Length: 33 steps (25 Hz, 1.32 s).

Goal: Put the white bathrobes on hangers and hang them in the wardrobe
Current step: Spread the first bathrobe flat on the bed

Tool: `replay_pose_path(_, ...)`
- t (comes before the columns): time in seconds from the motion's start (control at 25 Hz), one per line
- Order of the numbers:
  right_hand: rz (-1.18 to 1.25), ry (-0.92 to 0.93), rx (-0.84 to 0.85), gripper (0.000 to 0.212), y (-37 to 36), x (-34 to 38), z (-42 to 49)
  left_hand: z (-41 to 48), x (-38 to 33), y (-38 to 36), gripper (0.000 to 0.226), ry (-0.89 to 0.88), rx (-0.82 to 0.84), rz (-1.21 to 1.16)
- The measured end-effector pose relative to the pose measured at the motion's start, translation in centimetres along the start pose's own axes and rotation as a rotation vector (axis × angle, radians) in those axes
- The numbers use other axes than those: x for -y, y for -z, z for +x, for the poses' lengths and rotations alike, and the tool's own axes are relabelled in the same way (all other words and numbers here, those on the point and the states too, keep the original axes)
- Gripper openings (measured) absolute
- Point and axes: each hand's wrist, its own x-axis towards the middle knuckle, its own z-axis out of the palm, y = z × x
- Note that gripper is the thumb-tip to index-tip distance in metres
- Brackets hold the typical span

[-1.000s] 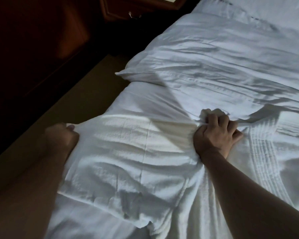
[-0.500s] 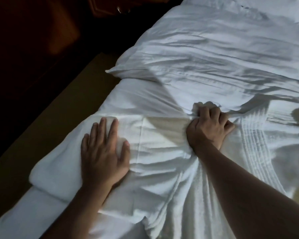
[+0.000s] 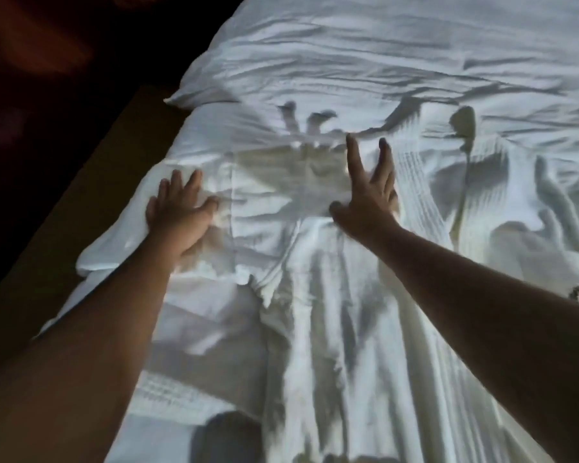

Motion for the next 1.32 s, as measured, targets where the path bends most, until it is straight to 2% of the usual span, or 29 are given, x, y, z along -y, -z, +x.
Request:
replay_pose_path(0.04,0.011,0.005,-0.019,0.108,0.6,-0.7,-5.1,-3.4,0.1,0.3,0.063,-0.020,0.016,-0.148)
replay_pose_path(0.12,0.066,-0.003,-0.057,0.085,2.5,-4.0,-16.7,-14.4,0.8,0.4,0.052,-0.095,0.008,-0.401)
replay_pose_path(0.16,0.083,-0.024,-0.115,0.073,3.4,-6.7,-22.9,-20.8,1.5,-0.1,0.043,-0.185,-0.048,-0.449)
replay_pose_path(0.24,0.036,-0.132,-0.241,0.061,4.9,-11.8,-34.0,-32.5,3.3,-2.1,0.035,-0.257,-0.151,-0.395)
replay_pose_path(0.28,0.029,-0.225,-0.257,0.058,4.6,-14.3,-38.4,-36.5,4.2,-3.3,0.037,-0.277,-0.177,-0.377)
replay_pose_path(0.36,0.016,-0.345,-0.220,0.053,4.2,-17.1,-44.6,-42.6,5.5,-5.7,0.059,-0.185,-0.158,-0.384)
replay_pose_path(0.4,0.006,-0.429,-0.181,0.050,4.3,-18.0,-46.4,-45.2,5.9,-6.7,0.071,-0.112,-0.094,-0.392)
replay_pose_path(0.44,0.033,-0.536,-0.119,0.045,4.3,-18.2,-47.6,-47.8,6.4,-7.2,0.074,-0.005,0.036,-0.431)
replay_pose_path(0.52,0.075,-0.699,0.015,0.028,5.0,-17.2,-47.7,-50.6,6.6,-7.3,0.047,0.222,0.177,-0.473)
replay_pose_path(0.56,0.076,-0.765,0.063,0.027,5.5,-16.5,-47.5,-50.8,6.7,-6.8,0.032,0.282,0.217,-0.500)
replay_pose_path(0.6,0.075,-0.815,0.061,0.036,5.9,-16.0,-47.4,-50.6,6.9,-6.1,0.029,0.298,0.239,-0.530)
replay_pose_path(0.68,0.060,-0.868,0.008,0.047,6.4,-15.4,-47.7,-49.5,7.7,-5.3,0.044,0.351,0.261,-0.593)
replay_pose_path(0.76,0.177,-0.865,0.023,0.029,6.4,-14.0,-49.6,-50.1,8.1,-4.9,0.052,0.356,0.285,-0.686)
replay_pose_path(0.84,0.327,-0.799,0.176,0.030,6.5,-13.3,-51.7,-51.9,8.6,-5.2,0.052,0.362,0.346,-0.792)
replay_pose_path(0.92,0.434,-0.737,0.473,0.030,6.6,-13.4,-54.5,-53.4,10.1,-5.3,0.049,0.391,0.421,-0.869)
replay_pose_path(0.96,0.426,-0.722,0.536,0.035,6.6,-13.6,-55.9,-53.9,11.3,-5.3,0.047,0.393,0.411,-0.887)
replay_pose_path(1.04,0.316,-0.762,0.370,0.035,6.1,-14.2,-58.9,-55.2,12.7,-4.8,0.038,0.397,0.314,-0.847)
replay_pose_path(1.08,0.292,-0.783,0.255,0.026,5.8,-14.2,-60.1,-56.0,13.3,-4.7,0.035,0.404,0.285,-0.846)
replay_pose_path(1.12,0.312,-0.808,0.232,0.017,5.6,-13.9,-61.2,-57.0,13.7,-4.6,0.035,0.429,0.295,-0.869)
replay_pose_path(1.16,0.374,-0.788,0.287,0.013,5.3,-13.6,-62.1,-58.0,14.4,-4.7,0.037,0.451,0.330,-0.888)
replay_pose_path(1.24,0.395,-0.773,0.504,0.027,4.9,-13.6,-64.4,-59.9,16.3,-5.0,0.038,0.452,0.385,-0.813)
replay_pose_path(1.32,0.251,-0.776,0.531,0.031,4.9,-13.7,-66.0,-61.2,18.3,-5.2,0.029,0.422,0.383,-0.696)
